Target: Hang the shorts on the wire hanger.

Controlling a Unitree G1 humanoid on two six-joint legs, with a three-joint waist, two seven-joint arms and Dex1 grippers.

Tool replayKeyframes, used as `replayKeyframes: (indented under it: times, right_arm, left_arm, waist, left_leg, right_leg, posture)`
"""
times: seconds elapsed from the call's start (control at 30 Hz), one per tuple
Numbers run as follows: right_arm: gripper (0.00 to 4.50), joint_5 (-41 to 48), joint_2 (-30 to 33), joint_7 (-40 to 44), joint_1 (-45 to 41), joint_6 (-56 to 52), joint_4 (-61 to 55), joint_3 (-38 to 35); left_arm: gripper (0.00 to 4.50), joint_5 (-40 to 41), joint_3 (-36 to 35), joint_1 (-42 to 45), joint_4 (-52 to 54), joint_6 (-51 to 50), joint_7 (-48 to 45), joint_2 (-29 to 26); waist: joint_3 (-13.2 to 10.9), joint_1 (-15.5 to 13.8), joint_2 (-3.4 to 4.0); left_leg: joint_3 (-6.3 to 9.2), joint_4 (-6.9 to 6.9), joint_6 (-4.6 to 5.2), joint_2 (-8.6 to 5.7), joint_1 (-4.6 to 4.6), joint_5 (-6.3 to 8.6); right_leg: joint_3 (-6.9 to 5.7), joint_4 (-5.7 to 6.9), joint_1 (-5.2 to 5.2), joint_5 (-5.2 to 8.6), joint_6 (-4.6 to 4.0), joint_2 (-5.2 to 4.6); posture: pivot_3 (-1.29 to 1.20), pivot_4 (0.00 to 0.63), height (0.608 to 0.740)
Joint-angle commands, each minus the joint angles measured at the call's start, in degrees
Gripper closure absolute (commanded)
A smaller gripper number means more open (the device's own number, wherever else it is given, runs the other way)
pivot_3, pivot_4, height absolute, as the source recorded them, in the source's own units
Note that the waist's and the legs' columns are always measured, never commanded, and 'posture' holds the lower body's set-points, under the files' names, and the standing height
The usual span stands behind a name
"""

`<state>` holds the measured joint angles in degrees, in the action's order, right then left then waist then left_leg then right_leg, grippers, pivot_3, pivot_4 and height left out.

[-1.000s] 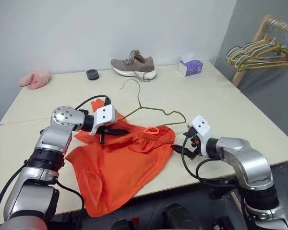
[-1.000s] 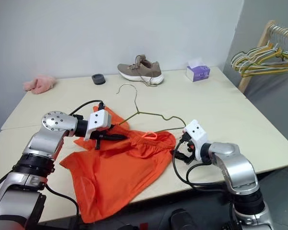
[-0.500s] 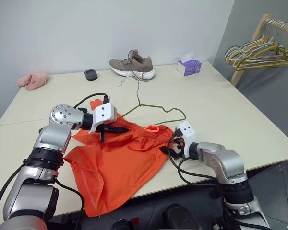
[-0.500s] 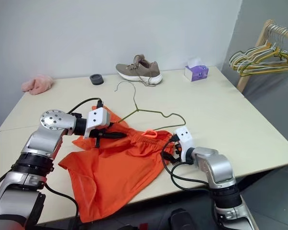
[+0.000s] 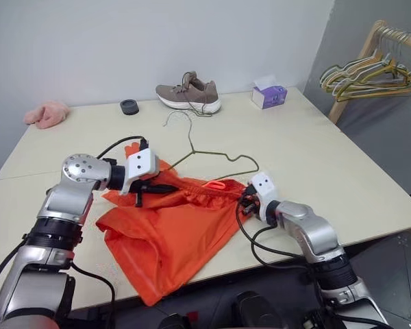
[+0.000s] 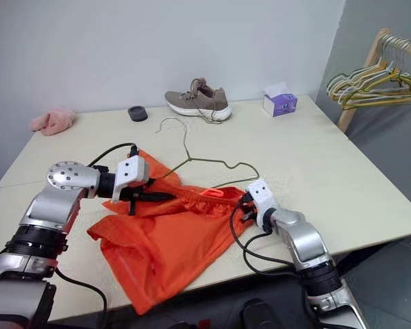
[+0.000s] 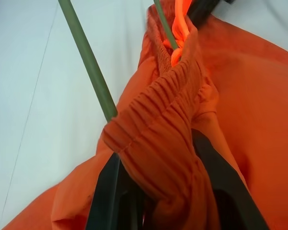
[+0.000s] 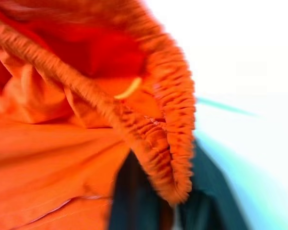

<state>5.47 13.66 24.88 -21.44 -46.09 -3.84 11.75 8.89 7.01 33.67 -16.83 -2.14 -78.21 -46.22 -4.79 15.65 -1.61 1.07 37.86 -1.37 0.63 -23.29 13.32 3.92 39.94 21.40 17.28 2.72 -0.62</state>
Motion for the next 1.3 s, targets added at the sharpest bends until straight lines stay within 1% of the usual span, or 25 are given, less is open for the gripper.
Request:
replayKeyframes:
  times: [0.03,0.1,0.23,0.4,0.73,0.97,1.1,1.2,1.27,1.3]
  right_arm:
    - [4.50,0.01,2.46,-0.44,0.15,0.82,-1.34,-3.18]
    - [4.50,0.81,3.65,0.09,0.52,-0.18,-2.55,-3.82]
    - [4.50,1.95,4.05,-0.06,0.77,-1.59,-3.49,-4.27]
    - [4.50,3.46,4.07,-0.24,0.53,-3.77,-4.22,-5.01]
    - [4.50,5.14,4.93,0.41,0.60,-6.68,-7.85,-3.63]
    - [4.50,5.72,5.87,1.18,1.02,-7.95,-9.63,-3.14]
    - [4.50,5.87,9.58,3.78,1.18,-8.59,-12.42,-1.84]
    - [4.50,6.73,11.27,4.82,1.45,-8.91,-13.35,-1.26]
    - [4.50,7.31,12.26,5.78,1.96,-9.01,-14.14,-0.43]
    - [4.50,7.44,12.38,5.78,2.18,-9.05,-14.41,-0.24]
  left_arm:
    - [3.73,1.04,-2.10,0.12,2.37,0.71,-1.82,-2.99]
    - [3.73,2.08,-1.92,-0.24,3.72,-0.37,-4.27,-4.34]
    - [3.74,2.93,-1.45,-0.75,5.16,-0.90,-7.53,-5.82]
    - [3.74,3.27,-1.61,-0.37,5.56,-0.17,-8.40,-5.75]
    - [3.74,-2.96,0.81,0.94,1.94,11.52,-6.71,-5.41]
    - [3.74,-5.42,1.96,1.54,-0.81,16.68,-6.20,-5.71]
    - [3.74,-11.31,3.29,3.86,-7.12,25.13,-1.81,-5.79]
    - [3.75,-10.86,3.00,5.03,-9.23,26.14,0.19,-4.43]
    - [3.76,-8.92,2.39,5.10,-9.08,24.08,0.47,-3.35]
    - [3.76,-9.18,2.82,4.76,-9.01,24.72,0.07,-3.67]
  waist:
    - [0.00,-0.04,0.00]
    - [0.00,-0.10,0.00]
    - [0.00,-0.26,0.00]
    - [0.00,-0.34,0.00]
    - [-0.01,-0.45,0.01]
    - [-0.01,-0.54,0.00]
    - [-0.02,-0.75,0.02]
    - [-0.02,-0.81,0.01]
    - [-0.02,-0.93,0.01]
    - [-0.02,-1.01,0.01]
  left_leg:
    - [0.00,0.00,0.00,-0.01,0.00,0.00]
    - [-0.01,0.00,0.00,-0.01,0.00,0.00]
    - [-0.01,0.00,0.00,0.00,0.00,0.00]
    - [-0.02,0.00,0.00,0.00,0.00,0.00]
    - [-0.03,0.00,0.00,0.01,0.00,0.00]
    - [-0.05,0.00,0.00,0.00,0.00,0.00]
    - [-0.06,0.01,0.00,0.00,0.00,0.00]
    - [-0.07,0.01,0.01,0.00,0.00,0.00]
    - [-0.07,0.01,0.01,0.01,0.00,0.00]
    - [-0.07,0.01,0.01,0.01,-0.01,0.00]
  right_leg:
    - [0.01,0.00,0.00,0.00,0.00,0.00]
    - [0.01,0.00,0.00,0.00,0.00,0.00]
    - [0.01,-0.01,0.00,0.00,0.00,0.01]
    - [0.02,-0.01,0.00,0.01,0.00,0.02]
    - [0.03,-0.02,0.01,0.02,0.03,0.02]
    - [0.05,-0.02,0.00,0.05,0.08,0.02]
    - [0.05,-0.03,0.00,0.05,0.08,0.02]
    - [0.05,-0.03,0.00,0.13,0.23,0.01]
    - [0.05,-0.03,0.00,0.14,0.24,0.01]
    - [0.05,-0.03,0.00,0.14,0.24,0.01]
  posture:
    - [-0.23,0.028,0.740]
    - [-0.23,0.028,0.740]
    - [-0.23,0.028,0.740]
    - [-0.24,0.027,0.740]
    - [-0.24,0.031,0.740]
    - [-0.24,0.031,0.740]
    - [-0.25,0.035,0.740]
    - [-0.25,0.035,0.740]
    - [-0.25,0.035,0.740]
    - [-0.25,0.035,0.740]
